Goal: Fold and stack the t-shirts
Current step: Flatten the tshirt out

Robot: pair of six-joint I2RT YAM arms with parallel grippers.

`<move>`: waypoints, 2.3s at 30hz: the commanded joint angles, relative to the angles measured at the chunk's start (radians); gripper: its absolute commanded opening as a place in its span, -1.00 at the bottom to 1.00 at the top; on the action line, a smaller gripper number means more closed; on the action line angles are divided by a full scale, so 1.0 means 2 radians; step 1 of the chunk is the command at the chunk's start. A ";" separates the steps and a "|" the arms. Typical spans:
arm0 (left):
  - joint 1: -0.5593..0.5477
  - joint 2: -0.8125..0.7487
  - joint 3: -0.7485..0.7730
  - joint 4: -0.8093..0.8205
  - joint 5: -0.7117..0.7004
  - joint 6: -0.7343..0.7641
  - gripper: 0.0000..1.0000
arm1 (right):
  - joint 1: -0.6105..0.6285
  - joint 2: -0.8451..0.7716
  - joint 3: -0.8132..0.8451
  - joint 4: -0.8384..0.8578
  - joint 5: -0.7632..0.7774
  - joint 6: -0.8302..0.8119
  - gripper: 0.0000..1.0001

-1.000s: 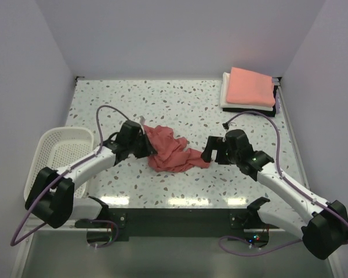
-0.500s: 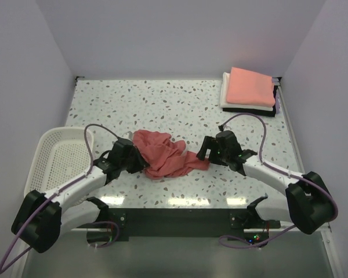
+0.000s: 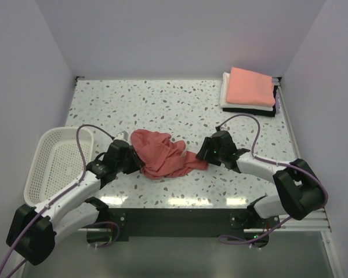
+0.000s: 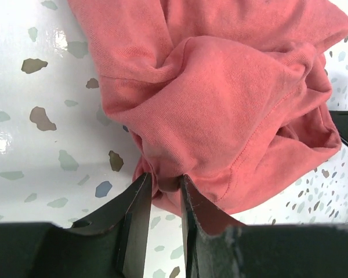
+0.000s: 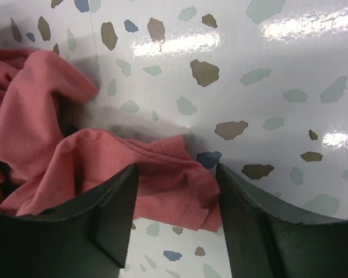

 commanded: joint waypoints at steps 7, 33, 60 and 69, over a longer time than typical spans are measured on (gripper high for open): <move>-0.003 0.014 0.121 -0.015 0.000 0.095 -0.25 | 0.000 -0.031 -0.014 0.010 0.017 0.008 -0.29; -0.165 0.322 0.353 -0.143 -0.284 0.012 -0.11 | 0.000 -0.045 -0.029 0.014 0.007 -0.005 -0.79; -0.165 0.385 0.383 -0.151 -0.325 -0.014 -0.10 | -0.001 -0.042 -0.028 0.010 0.007 -0.011 -0.80; -0.164 0.324 0.337 -0.163 -0.326 -0.028 -0.41 | -0.001 -0.048 -0.028 0.004 0.010 -0.012 -0.80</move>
